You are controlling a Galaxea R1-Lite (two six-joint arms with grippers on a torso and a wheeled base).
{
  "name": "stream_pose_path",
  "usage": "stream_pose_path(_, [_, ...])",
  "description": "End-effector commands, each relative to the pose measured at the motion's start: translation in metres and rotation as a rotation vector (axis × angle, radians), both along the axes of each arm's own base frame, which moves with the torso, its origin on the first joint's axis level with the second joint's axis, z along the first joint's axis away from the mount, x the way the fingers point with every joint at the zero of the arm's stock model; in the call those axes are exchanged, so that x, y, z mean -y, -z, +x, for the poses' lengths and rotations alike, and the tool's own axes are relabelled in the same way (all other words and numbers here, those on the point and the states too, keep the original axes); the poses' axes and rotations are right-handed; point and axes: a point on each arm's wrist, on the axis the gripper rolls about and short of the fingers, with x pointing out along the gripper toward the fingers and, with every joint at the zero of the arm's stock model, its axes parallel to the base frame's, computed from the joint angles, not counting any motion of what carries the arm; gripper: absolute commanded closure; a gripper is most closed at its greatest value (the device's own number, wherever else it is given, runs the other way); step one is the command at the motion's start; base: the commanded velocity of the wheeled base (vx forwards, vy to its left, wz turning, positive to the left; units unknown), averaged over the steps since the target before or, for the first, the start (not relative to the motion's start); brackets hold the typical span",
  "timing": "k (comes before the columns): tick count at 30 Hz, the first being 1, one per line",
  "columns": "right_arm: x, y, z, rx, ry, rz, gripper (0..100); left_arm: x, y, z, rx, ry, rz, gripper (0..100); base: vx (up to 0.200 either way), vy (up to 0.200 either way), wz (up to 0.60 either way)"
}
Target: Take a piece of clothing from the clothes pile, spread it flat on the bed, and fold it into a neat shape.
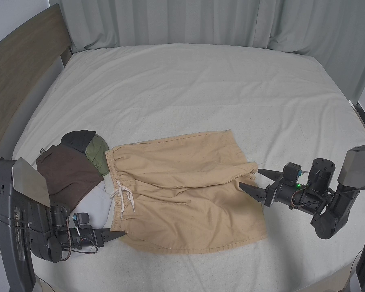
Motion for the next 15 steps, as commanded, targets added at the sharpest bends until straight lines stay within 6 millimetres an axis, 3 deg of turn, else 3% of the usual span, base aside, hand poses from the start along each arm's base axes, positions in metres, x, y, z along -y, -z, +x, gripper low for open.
stream_pose_path(1, [0.000, 0.000, 0.000, -0.001, -0.001, 0.001, 0, 0.000, 0.001, 0.000, 0.000, 0.001, 0.001, 100, 0.000, 0.000, 0.00])
stream_pose_path(15, [0.012, 0.016, -0.019, -0.107, 0.020, -0.031, 0, 0.002, 0.001, 0.000, -0.001, 0.010, 0.002, 100, 0.000, 0.000, 0.00])
